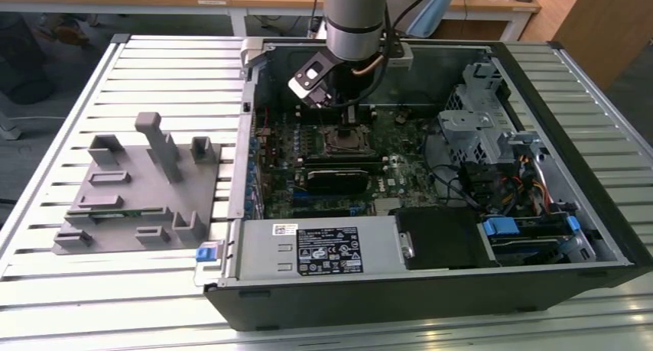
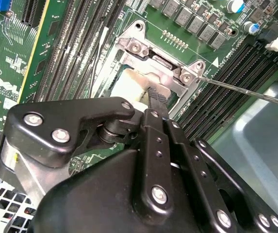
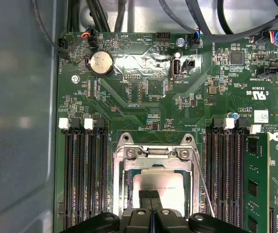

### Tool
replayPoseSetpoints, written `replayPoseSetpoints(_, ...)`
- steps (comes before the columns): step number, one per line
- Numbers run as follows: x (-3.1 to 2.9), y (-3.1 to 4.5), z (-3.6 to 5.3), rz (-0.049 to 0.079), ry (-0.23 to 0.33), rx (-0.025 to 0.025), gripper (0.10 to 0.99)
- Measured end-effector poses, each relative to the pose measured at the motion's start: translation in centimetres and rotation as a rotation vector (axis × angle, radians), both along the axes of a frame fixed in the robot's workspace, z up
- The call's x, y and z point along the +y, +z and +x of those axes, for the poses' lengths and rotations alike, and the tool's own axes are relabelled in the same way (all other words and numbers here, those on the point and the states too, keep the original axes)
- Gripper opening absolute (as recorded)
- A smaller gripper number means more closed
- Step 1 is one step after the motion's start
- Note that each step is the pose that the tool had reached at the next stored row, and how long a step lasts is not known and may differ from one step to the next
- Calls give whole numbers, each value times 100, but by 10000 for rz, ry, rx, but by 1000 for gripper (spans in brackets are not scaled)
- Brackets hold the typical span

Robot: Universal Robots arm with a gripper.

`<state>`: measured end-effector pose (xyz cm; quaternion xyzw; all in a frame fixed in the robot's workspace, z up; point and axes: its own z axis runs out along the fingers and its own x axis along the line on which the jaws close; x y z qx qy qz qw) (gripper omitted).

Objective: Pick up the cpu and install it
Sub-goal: 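Install the first cpu locking lever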

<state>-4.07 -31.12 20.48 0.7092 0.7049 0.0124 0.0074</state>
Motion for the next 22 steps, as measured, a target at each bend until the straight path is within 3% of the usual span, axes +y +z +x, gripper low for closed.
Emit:
replayPoseSetpoints(4, 0, 29, 0, -2, 0, 1, 106)
replayPoseSetpoints(9, 0, 125, 0, 1, 1, -4, 106)
replayPoseSetpoints(22, 0, 538, 0, 0, 1, -22, 106)
